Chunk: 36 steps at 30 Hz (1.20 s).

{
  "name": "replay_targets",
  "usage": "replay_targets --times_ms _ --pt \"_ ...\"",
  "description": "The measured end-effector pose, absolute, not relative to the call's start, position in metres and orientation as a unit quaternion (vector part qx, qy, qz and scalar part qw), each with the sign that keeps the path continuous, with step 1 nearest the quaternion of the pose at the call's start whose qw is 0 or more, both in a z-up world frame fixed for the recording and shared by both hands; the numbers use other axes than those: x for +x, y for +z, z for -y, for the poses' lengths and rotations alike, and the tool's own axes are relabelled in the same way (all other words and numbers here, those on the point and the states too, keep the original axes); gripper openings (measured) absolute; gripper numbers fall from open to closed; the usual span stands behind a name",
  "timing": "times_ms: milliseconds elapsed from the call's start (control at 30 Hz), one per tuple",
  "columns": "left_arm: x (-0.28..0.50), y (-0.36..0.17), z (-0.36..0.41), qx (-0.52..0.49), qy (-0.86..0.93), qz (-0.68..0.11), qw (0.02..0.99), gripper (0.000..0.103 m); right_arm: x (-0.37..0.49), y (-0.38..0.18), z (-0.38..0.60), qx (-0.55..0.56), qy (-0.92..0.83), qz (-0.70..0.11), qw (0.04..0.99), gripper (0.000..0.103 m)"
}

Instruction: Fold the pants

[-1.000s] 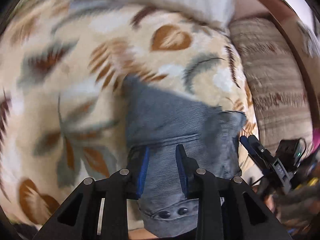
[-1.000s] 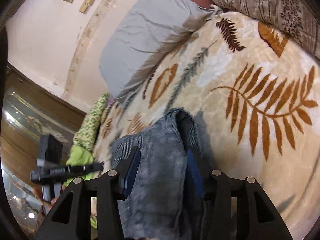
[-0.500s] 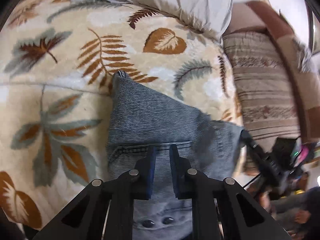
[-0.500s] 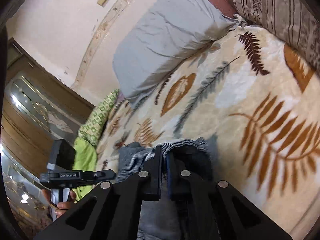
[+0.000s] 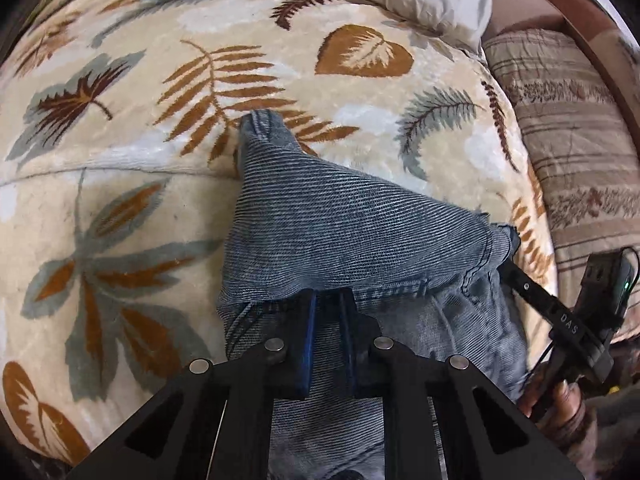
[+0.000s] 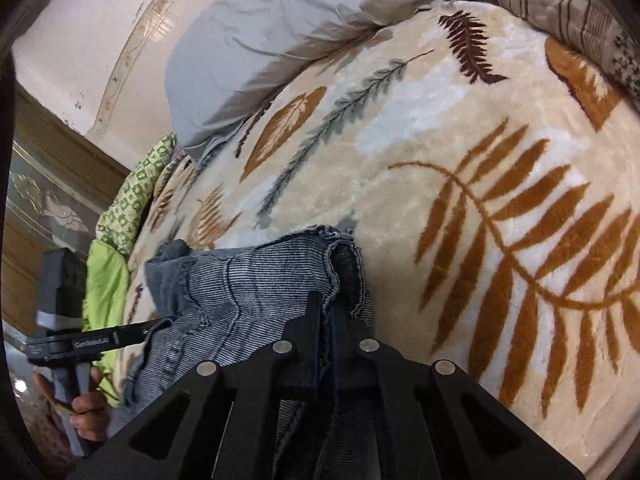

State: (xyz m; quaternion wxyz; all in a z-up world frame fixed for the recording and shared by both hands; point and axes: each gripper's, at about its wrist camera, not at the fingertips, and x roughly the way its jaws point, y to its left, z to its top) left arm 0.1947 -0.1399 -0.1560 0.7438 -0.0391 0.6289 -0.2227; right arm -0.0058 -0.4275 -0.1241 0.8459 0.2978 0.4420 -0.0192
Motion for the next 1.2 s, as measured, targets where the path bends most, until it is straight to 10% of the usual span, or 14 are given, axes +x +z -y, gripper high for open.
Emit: replay_targets --times_ms 200,433,533,1200 --pt "0.169 -0.119 0.100 -0.079 -0.251 -0.627 0.733 0.018 -0.052 -0.086 0.426 0.357 0.016 -0.406 0.841 0.038" --pt "0.127 -0.134 0.075 -0.109 -0.261 -0.640 0.714 0.032 -0.080 -0.106 0.399 0.367 0.027 -0.435 0.822 0.038" --pt "0.120 -0.129 0.078 -0.091 -0.256 -0.635 0.723 0.031 -0.075 -0.110 0.386 0.345 0.038 -0.451 0.822 0.008" --pt "0.066 -0.125 0.115 0.035 -0.234 -0.583 0.777 0.034 -0.081 -0.111 0.378 0.238 -0.012 -0.473 0.848 0.011"
